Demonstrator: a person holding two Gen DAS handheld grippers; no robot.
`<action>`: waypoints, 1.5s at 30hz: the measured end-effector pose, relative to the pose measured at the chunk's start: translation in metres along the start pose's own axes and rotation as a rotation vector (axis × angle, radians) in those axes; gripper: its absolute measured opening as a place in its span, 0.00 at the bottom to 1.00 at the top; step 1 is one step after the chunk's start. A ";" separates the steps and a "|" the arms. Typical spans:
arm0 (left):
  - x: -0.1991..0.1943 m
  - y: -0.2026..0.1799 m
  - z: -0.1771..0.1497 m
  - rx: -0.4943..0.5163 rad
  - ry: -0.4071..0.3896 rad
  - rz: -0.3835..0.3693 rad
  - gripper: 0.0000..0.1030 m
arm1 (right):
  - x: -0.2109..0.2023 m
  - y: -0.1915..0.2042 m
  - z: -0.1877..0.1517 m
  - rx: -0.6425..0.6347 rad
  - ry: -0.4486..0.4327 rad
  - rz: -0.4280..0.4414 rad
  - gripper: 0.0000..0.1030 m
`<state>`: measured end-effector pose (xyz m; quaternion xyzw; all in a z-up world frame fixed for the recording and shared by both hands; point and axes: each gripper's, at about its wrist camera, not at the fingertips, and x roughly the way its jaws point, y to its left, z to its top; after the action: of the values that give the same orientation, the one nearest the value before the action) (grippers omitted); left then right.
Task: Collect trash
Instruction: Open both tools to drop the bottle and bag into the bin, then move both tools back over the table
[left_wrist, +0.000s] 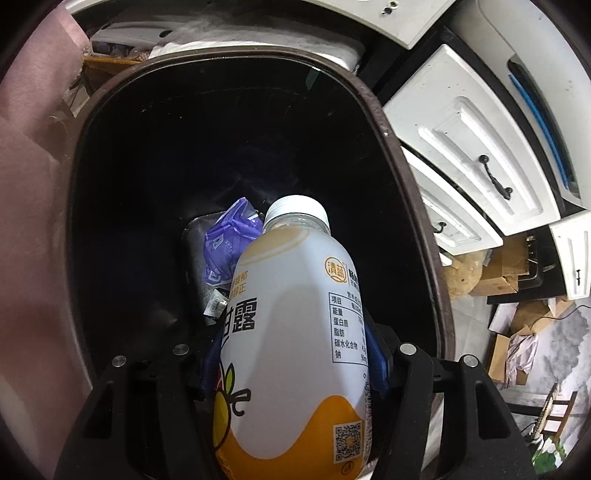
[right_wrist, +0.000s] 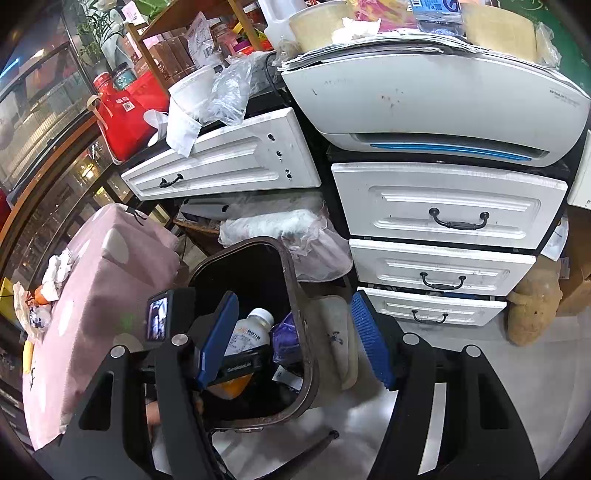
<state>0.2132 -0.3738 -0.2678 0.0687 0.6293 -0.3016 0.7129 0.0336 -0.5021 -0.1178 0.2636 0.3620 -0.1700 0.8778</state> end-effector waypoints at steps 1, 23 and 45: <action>0.002 0.001 0.002 -0.006 0.001 -0.003 0.62 | 0.000 0.001 -0.001 -0.002 0.002 0.001 0.62; -0.155 -0.032 -0.054 0.146 -0.321 -0.008 0.90 | -0.037 0.053 0.029 -0.120 -0.107 0.058 0.70; -0.331 0.137 -0.149 -0.083 -0.631 0.263 0.94 | -0.015 0.264 -0.014 -0.483 0.049 0.416 0.71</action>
<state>0.1477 -0.0784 -0.0253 0.0237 0.3752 -0.1876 0.9075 0.1448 -0.2799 -0.0258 0.1199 0.3511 0.1103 0.9221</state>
